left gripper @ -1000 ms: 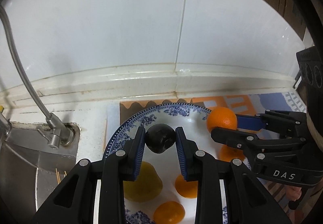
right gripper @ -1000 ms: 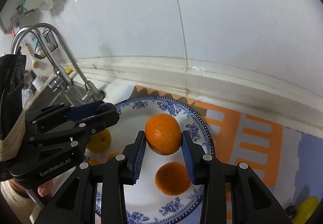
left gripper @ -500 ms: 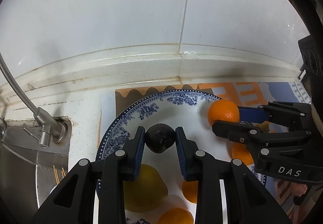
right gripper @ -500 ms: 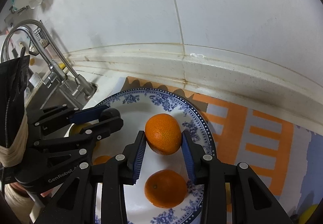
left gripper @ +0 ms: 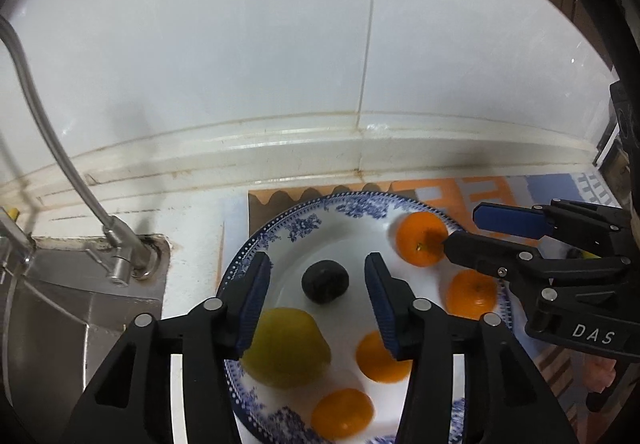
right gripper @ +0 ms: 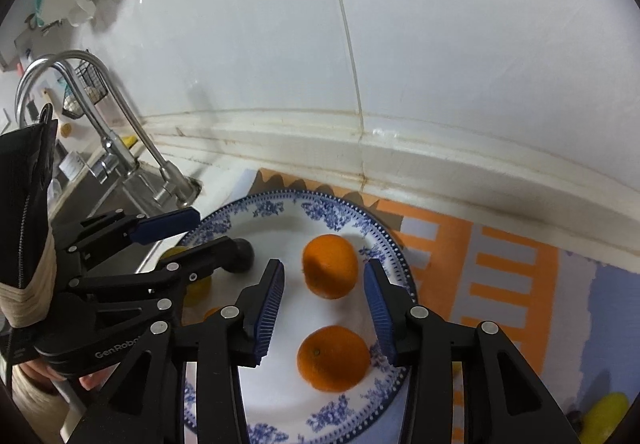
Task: Organize fruits
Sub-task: 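Open the left tool to drop the plum while the right tool releases the orange, then move both open tools from the plate back toward the remaining fruit, then grasp the other dark plum with the left tool while the right tool grasps the small yellow fruit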
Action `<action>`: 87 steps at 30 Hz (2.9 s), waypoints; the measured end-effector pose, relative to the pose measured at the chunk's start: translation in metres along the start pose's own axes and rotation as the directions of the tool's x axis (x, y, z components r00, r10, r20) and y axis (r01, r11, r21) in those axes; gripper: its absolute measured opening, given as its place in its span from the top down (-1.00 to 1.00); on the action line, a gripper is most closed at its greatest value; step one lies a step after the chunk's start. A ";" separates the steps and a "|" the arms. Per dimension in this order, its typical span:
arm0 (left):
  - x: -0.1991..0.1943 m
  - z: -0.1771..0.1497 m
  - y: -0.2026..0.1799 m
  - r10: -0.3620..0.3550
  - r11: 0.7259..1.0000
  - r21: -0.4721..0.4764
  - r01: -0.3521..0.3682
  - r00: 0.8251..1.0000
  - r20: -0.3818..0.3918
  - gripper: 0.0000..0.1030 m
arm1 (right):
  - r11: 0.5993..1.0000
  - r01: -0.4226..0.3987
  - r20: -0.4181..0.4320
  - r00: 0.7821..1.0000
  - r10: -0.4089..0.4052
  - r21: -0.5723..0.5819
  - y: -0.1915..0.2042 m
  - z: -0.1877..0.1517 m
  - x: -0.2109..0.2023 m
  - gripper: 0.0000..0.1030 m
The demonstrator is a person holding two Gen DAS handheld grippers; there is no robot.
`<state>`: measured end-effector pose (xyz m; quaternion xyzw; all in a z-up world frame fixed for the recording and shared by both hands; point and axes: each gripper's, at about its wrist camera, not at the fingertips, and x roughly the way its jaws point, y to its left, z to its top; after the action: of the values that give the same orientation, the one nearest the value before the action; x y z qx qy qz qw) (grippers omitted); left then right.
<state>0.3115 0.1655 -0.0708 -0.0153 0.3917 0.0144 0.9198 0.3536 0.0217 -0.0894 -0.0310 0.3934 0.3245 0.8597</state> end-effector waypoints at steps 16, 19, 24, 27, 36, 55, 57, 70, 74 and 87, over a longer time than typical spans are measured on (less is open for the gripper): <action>-0.091 -0.006 -0.050 -0.030 0.999 0.048 0.021 0.980 0.199 -0.44 | 0.995 0.102 0.222 0.970 -0.101 0.007 0.008 -0.022 -0.112 -0.25; -0.103 -0.007 -0.062 -0.046 0.997 0.066 0.032 0.973 0.227 -0.49 | 0.991 0.133 0.257 0.957 -0.133 0.020 0.007 -0.030 -0.134 -0.26; -0.121 -0.013 -0.087 -0.078 0.992 0.121 0.046 0.960 0.270 -0.60 | 0.981 0.188 0.307 0.932 -0.194 0.049 0.001 -0.046 -0.167 -0.42; -0.125 -0.016 -0.102 -0.114 0.985 0.155 0.073 0.955 0.274 -0.60 | 0.973 0.219 0.331 0.915 -0.233 0.078 -0.006 -0.056 -0.185 -0.42; -0.128 -0.022 -0.145 -0.193 0.961 0.251 0.119 0.935 0.296 -0.65 | 0.934 0.325 0.354 0.865 -0.357 0.148 -0.026 -0.084 -0.225 -0.42; -0.082 -0.029 -0.223 -0.375 0.834 0.505 0.222 0.899 0.225 -0.65 | 0.832 0.485 0.245 0.801 -0.546 0.269 -0.082 -0.136 -0.239 -0.42; -0.075 -0.030 -0.227 -0.384 0.822 0.519 0.236 0.902 0.198 -0.64 | 0.827 0.490 0.230 0.801 -0.552 0.277 -0.087 -0.140 -0.235 -0.42; -0.008 -0.035 -0.248 -0.385 0.776 0.546 0.317 0.923 0.012 -0.42 | 0.814 0.464 0.112 0.842 -0.528 0.349 -0.124 -0.158 -0.194 -0.41; 0.010 -0.037 -0.254 -0.379 0.757 0.559 0.337 0.924 -0.044 -0.31 | 0.816 0.445 0.076 0.861 -0.504 0.369 -0.134 -0.163 -0.178 -0.33; 0.040 -0.029 -0.263 -0.396 0.742 0.534 0.405 0.908 -0.138 0.06 | 0.839 0.371 0.035 0.908 -0.418 0.398 -0.157 -0.162 -0.150 0.02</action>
<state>0.3283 -0.0983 -0.1158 0.1665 0.3735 -0.2970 0.8629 0.2664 -0.2317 -0.1286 0.0766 0.3817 0.0586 0.9192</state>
